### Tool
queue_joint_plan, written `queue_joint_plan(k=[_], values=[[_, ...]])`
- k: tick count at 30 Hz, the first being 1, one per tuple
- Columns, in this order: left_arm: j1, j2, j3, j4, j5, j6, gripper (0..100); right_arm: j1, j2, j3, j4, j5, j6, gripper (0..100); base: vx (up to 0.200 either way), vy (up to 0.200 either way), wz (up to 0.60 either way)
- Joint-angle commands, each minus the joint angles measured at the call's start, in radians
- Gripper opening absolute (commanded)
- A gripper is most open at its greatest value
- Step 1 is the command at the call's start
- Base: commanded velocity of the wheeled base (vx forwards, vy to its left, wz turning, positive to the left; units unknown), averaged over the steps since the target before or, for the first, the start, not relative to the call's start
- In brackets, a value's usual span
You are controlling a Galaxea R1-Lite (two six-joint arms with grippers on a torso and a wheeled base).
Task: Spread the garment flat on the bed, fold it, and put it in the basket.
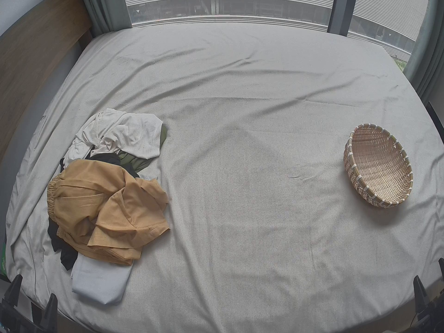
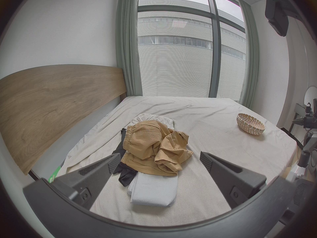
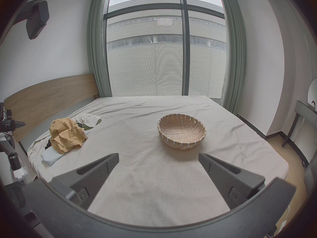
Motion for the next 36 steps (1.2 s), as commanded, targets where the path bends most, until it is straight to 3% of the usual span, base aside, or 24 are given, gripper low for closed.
queue_joint_plan(k=[1,26,30,36], values=[[-0.001,-0.017,0.018,-0.001,-0.003,-0.002,100,0.000,-0.013,0.018,-0.001,0.000,0.000,100,0.000,0.000,0.00],[0.001,-0.017,0.013,-0.019,-0.001,0.004,100,0.000,-0.013,0.018,-0.001,0.000,-0.001,100,0.000,0.000,0.00],[-0.002,0.077,-0.186,-0.050,-0.011,0.006,100,0.000,-0.013,0.018,-0.001,0.000,-0.001,100,0.000,0.000,0.00],[-0.082,0.180,-0.174,-0.024,-0.041,-0.016,100,0.000,-0.013,0.018,-0.001,0.000,-0.001,100,0.000,0.000,0.00]])
